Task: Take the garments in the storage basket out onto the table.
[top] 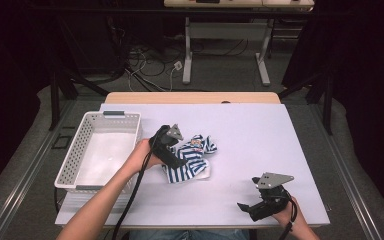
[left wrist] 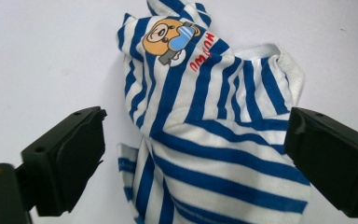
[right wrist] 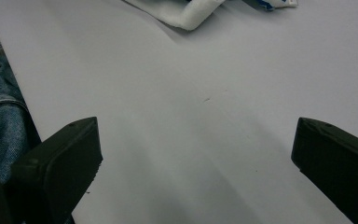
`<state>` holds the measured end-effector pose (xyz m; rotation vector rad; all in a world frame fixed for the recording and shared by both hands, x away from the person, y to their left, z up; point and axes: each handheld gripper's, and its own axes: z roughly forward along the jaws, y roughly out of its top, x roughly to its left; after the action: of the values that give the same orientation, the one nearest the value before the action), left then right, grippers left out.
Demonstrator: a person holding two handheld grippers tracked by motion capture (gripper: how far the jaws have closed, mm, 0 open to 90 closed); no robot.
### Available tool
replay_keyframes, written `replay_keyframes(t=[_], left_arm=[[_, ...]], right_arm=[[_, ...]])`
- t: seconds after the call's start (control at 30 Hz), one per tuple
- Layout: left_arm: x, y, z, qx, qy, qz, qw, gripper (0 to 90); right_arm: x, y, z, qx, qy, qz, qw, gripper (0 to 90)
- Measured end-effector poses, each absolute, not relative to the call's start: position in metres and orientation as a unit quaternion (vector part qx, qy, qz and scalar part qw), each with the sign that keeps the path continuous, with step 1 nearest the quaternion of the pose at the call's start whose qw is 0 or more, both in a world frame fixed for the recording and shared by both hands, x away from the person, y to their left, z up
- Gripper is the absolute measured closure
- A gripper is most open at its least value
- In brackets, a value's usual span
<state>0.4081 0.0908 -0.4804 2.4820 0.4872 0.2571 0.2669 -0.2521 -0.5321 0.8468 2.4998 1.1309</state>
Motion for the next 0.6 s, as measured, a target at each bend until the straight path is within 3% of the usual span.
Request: replay_keyframes(t=[0.6], left_arm=[[0.351,0.132,-0.467,0.923,0.203,0.131,0.300,0.0]], right_arm=[[0.266,-0.251,-0.532,0.293,0.862,0.391,0.135,1.2]])
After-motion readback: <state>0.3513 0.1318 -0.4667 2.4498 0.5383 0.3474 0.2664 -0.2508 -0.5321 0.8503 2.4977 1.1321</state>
